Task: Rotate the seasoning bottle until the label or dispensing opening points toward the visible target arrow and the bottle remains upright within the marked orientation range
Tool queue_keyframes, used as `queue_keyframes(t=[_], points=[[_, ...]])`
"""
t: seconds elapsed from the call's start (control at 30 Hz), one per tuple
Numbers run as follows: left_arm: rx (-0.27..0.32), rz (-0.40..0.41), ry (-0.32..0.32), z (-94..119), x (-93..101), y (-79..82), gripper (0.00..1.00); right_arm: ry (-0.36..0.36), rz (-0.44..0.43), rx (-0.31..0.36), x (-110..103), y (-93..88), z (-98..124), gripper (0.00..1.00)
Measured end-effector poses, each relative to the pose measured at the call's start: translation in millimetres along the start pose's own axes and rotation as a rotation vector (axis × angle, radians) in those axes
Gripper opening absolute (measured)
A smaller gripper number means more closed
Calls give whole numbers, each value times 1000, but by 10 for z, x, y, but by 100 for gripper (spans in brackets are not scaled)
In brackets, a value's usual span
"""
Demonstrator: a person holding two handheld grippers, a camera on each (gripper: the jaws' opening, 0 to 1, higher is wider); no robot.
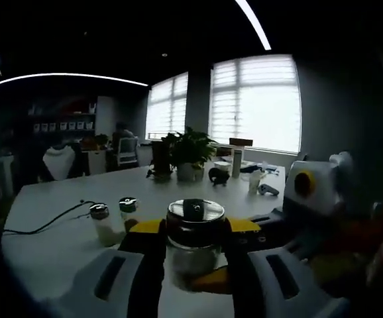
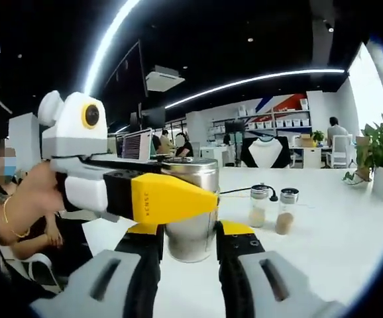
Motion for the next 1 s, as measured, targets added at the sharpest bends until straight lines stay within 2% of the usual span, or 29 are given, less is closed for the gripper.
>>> queue_keyframes(t=[0.07, 0.1, 0.17, 0.33, 0.6, 0.7, 1.0], points=[[-2, -9, -20, 3, 10, 6, 36, 22, 4, 3, 2, 8, 10, 29], [-5, -23, -52, 5, 19, 12, 36, 42, 10, 9, 7, 17, 16, 29], [5, 1, -73, 8, 9, 35, 36, 49, 13, 28, 4, 31, 21, 29], [2, 3, -122, 16, 2, 89, 36, 84, 37, 47, 17, 73, 33, 29], [-25, -24, -227, 32, 32, 145, 36, 141, 49, 41, -21, 94, 10, 33], [-47, -31, -247, 47, 22, 155, 36, 163, 70, 34, -31, 95, 10, 33], [-38, -20, -330, 88, 76, 231, 36, 199, 78, 57, -34, 155, 4, 36]])
Point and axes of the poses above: the point that each gripper's makers call its tool centre point, and the gripper's own axes: z roughly backward along the fingers, x roughly to its right, y roughly out of its top, the point moved 7 cm from there along z, roughly backward along the fingers, and after that the axes turned 4 degrees about z, right-handed, at the moved point
